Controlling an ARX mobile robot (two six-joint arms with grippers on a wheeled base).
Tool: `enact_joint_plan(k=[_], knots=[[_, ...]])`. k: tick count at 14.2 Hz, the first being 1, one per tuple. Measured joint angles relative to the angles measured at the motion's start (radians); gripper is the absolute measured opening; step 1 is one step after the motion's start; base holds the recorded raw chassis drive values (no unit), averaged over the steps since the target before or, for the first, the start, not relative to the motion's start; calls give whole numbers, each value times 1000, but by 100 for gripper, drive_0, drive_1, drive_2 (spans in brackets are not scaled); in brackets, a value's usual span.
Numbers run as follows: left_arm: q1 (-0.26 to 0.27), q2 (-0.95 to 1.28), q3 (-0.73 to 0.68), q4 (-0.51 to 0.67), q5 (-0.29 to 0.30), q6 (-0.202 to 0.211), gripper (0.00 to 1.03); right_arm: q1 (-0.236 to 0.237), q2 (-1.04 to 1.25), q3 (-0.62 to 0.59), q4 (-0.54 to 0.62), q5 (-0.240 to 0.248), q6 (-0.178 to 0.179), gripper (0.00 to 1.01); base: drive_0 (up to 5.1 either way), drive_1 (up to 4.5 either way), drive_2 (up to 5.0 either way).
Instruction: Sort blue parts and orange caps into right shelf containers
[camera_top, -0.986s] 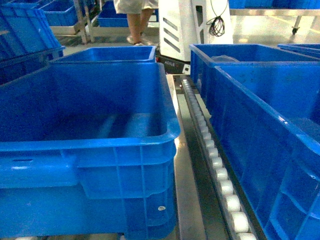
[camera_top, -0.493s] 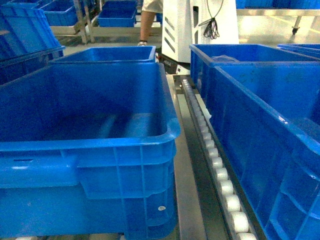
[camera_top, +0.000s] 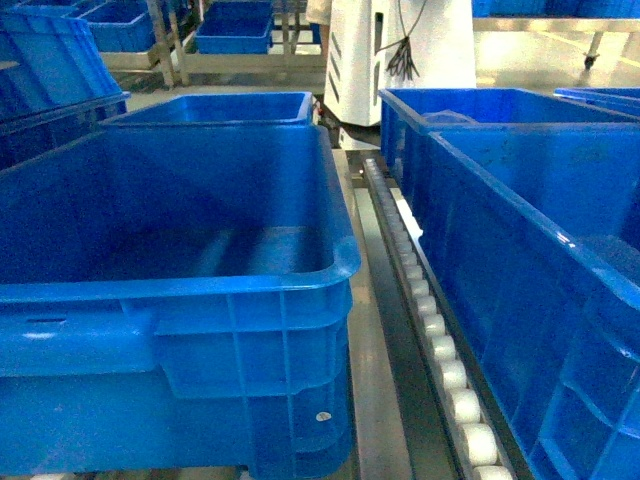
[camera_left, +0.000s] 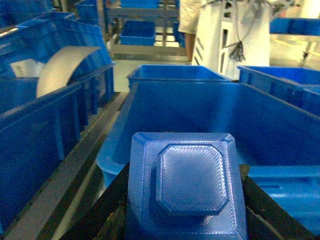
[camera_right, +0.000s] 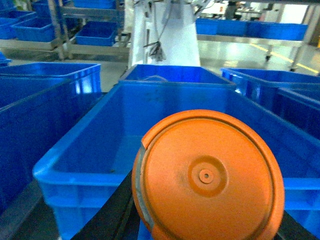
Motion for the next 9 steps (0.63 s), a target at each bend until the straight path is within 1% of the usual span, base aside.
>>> enact_joint_plan(k=[1,2,3,4,5,6,7,8,9], knots=[[-82,10,0,58,-159,-42,43,26,1,0,18,74,-49,43,0,0,0],[-166,41,0,114,-261,-58,43,24,4,0,31,70,-74,43,0,0,0],[-210,119,0,194,-317,-72,43,21,19,2,50,60,-76,43,0,0,0],[-224,225,1,310,-331,-76,43,2,53,6,84,33,-75,43,0,0,0],[-225,368,9,461,-319,-78,43,-10,146,30,188,13,-74,43,0,0,0],[-214,564,52,637,-275,-79,43,-10,286,68,341,-6,-75,43,0,0,0],[-192,786,144,818,-229,-78,43,-16,479,122,526,-21,-78,43,0,0,0],[-173,1006,270,950,-197,-77,43,-32,704,194,704,-26,-85,43,0,0,0],[-154,1239,421,978,-171,-84,43,-45,961,296,848,-20,-90,43,0,0,0]])
